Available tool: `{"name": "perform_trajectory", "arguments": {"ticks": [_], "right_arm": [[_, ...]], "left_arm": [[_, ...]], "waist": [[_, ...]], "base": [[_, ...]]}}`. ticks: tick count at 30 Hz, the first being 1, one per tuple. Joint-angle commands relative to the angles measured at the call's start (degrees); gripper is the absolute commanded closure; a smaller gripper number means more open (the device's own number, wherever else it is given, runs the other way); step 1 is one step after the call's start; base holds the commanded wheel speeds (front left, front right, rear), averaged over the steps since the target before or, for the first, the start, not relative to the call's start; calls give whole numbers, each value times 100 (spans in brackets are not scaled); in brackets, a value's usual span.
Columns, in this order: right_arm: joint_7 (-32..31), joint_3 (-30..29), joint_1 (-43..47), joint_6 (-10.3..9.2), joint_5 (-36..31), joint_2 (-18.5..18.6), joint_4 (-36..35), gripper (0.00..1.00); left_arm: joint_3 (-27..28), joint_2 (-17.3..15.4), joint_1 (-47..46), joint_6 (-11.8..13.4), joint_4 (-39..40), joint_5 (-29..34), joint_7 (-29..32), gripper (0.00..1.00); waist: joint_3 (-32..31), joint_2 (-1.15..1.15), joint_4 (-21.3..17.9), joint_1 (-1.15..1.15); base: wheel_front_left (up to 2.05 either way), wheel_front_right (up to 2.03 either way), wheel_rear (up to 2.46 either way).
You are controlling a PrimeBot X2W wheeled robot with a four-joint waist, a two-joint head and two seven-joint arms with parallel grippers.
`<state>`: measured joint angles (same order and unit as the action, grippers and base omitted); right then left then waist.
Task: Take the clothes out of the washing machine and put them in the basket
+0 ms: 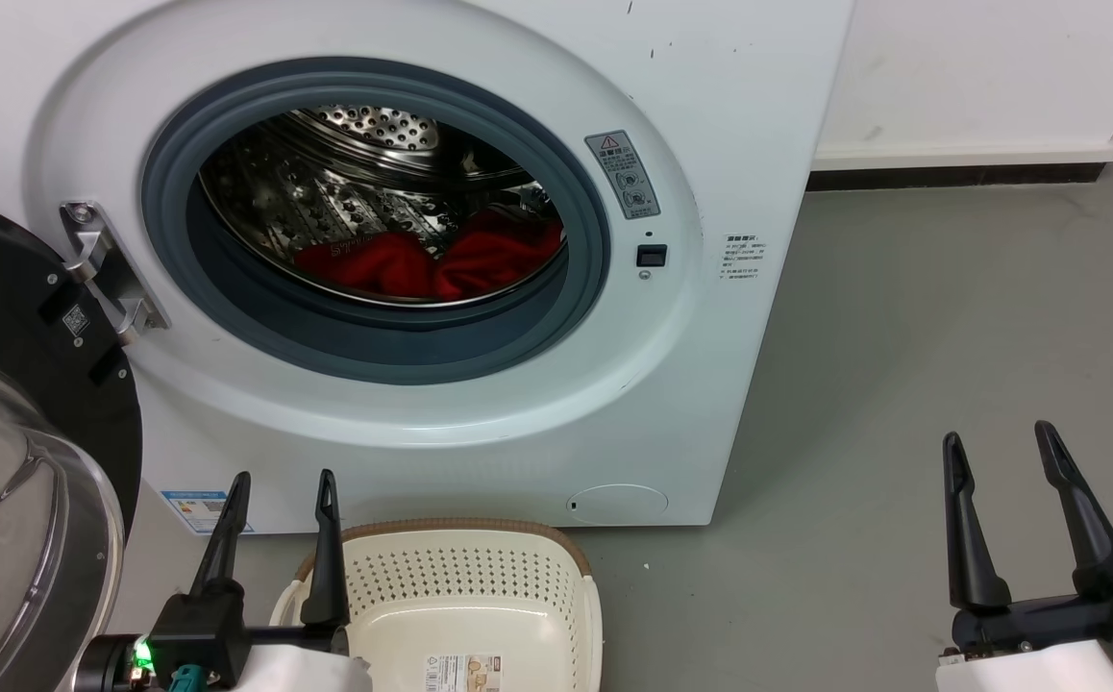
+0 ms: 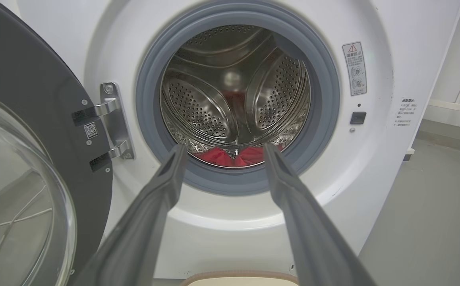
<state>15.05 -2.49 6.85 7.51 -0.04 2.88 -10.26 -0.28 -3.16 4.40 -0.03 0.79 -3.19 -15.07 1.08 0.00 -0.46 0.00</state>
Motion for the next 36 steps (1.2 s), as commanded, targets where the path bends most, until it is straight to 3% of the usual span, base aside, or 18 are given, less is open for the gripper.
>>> {"name": "perform_trajectory", "arguments": {"ticks": [1,36], "right_arm": [[19,-1,53,-4,15,-1,10,0],[18,88,90,-3,187,-1,317,0]], "left_arm": [[30,15,34,-34,-26,-33,-16,0],[61,29,-31,3,-29,-5,-16,0]], "waist": [[-1,0,0,0],[36,0,-85,0]], "base": [[0,0,0],[0,0,0]]}}
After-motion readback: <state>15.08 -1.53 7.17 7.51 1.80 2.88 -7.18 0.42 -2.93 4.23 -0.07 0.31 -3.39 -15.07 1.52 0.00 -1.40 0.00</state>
